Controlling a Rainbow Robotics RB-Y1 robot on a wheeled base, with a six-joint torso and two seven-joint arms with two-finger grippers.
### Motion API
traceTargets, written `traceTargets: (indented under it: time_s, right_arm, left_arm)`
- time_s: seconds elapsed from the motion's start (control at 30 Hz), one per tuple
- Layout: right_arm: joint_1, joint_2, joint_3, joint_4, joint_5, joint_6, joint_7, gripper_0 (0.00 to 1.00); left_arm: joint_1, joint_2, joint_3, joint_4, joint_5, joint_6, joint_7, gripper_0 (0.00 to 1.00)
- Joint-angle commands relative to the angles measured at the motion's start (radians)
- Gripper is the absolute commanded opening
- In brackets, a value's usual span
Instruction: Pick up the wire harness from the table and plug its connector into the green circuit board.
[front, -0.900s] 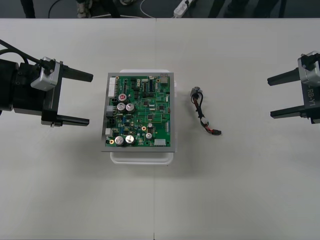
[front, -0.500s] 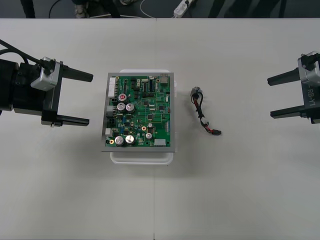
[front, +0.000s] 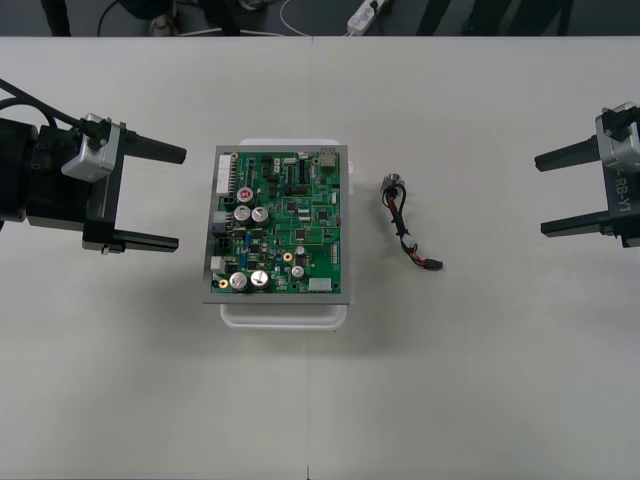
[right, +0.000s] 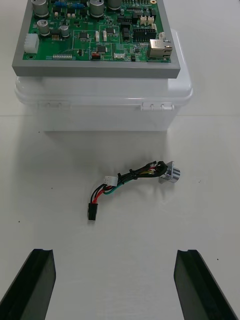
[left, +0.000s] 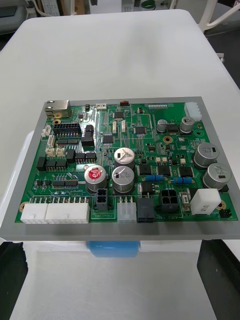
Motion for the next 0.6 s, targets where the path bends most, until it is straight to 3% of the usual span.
traceTargets:
  time_s: [0.03,0.6]
  right_arm:
    - [0.008,0.007,-0.018,-0.023,0.003,0.001,-0.013,0.69]
    - [0.008,0.007,-0.018,-0.023,0.003,0.001,-0.013,0.69]
  left_arm:
    - [-0.004,0.037,-0.009,-0.008,0.016,-0.032,-0.038,1.00]
    - [-0.004,0.037,-0.009,-0.008,0.016,-0.032,-0.038,1.00]
